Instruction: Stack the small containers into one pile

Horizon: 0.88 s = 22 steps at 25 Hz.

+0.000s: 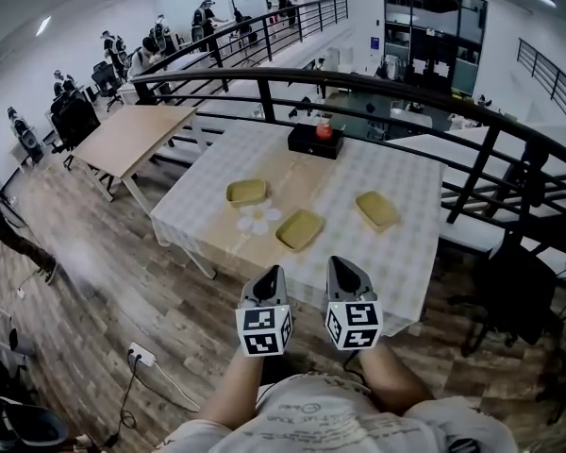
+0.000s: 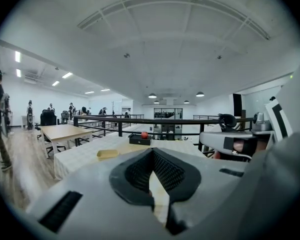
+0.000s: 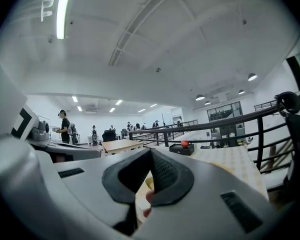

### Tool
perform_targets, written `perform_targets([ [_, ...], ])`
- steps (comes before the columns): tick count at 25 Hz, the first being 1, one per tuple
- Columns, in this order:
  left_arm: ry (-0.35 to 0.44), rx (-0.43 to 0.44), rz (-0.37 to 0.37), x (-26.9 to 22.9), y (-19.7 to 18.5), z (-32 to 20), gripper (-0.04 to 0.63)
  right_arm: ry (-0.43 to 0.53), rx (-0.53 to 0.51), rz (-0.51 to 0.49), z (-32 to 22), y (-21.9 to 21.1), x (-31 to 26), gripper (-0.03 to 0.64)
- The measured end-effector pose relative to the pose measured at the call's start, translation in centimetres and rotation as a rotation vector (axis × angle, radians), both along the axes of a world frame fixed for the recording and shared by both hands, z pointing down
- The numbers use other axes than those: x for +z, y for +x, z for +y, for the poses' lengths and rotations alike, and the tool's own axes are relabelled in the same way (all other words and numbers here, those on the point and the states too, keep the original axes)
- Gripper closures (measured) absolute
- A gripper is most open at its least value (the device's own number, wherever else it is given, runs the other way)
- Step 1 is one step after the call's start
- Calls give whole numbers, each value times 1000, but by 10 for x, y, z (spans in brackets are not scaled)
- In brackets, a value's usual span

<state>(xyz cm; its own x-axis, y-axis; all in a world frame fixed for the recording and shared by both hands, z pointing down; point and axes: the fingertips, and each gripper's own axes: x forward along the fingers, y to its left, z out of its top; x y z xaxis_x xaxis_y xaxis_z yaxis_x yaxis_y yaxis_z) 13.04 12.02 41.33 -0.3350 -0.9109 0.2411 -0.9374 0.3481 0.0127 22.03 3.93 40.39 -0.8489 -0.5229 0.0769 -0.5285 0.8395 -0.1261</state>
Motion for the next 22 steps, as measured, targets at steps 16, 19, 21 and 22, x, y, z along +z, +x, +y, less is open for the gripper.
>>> perform_targets([
  [16, 75, 95, 6, 7, -85, -91, 592, 8, 115, 61, -86, -79, 29, 618],
  [19, 92, 116, 25, 6, -113, -114, 592, 2, 132, 82, -107, -106, 32, 618],
  [21, 90, 131, 38, 8, -133, -130, 592, -2, 148, 89, -121, -125, 32, 618],
  [22, 88, 141, 44, 8, -143, -139, 592, -5, 158, 91, -129, -134, 31, 618],
])
